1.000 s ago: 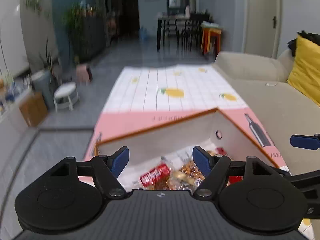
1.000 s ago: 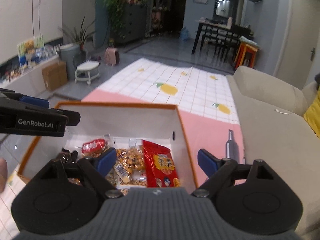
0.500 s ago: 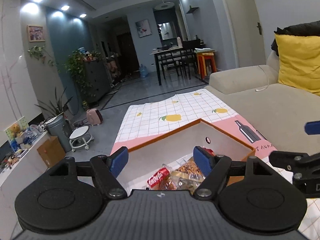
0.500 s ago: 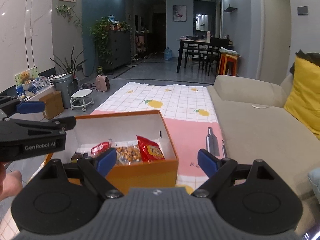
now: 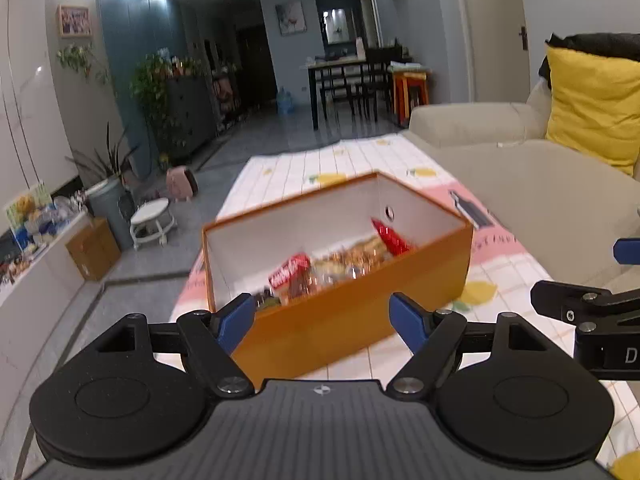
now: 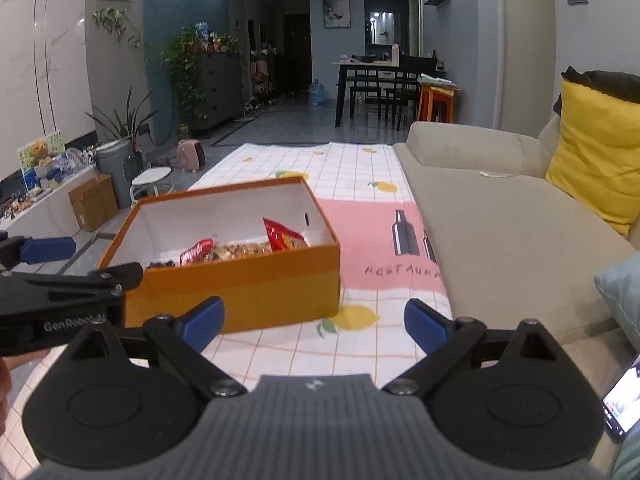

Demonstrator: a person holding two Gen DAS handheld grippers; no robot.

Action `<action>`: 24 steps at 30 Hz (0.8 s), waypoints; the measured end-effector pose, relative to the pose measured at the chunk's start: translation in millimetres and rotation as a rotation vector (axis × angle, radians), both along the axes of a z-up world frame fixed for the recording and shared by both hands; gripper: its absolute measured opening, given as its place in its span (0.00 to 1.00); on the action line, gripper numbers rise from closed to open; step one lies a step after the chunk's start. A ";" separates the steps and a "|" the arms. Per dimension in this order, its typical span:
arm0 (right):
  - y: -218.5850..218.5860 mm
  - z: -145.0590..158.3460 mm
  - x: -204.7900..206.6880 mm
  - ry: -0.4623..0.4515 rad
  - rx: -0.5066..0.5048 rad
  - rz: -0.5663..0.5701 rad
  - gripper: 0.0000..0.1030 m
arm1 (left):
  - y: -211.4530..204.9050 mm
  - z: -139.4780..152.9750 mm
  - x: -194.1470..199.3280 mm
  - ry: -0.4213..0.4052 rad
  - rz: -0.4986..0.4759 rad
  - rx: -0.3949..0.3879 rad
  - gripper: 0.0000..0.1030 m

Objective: Organize snacks

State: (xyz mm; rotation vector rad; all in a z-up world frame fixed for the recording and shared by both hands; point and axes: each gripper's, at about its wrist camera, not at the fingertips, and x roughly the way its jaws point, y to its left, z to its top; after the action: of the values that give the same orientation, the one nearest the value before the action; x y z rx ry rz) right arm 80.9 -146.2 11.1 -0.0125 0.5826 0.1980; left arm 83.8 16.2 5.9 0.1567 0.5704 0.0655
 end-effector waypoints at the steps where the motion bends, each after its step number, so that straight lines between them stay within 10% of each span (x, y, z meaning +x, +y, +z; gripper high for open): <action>1: 0.7 -2.7 -1.8 0.005 -0.007 0.001 0.91 | 1.4 -2.3 0.6 0.011 0.001 -0.006 0.87; 24: 6.3 -19.0 -4.8 0.021 -0.027 0.013 0.91 | 12.3 -12.5 -4.0 0.063 0.048 -0.054 0.87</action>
State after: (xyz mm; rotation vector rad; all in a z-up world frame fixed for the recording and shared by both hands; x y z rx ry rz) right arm 76.2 -139.9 -7.9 -0.0406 0.6067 0.2028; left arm 79.8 28.5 -6.6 0.0930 0.6380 0.0916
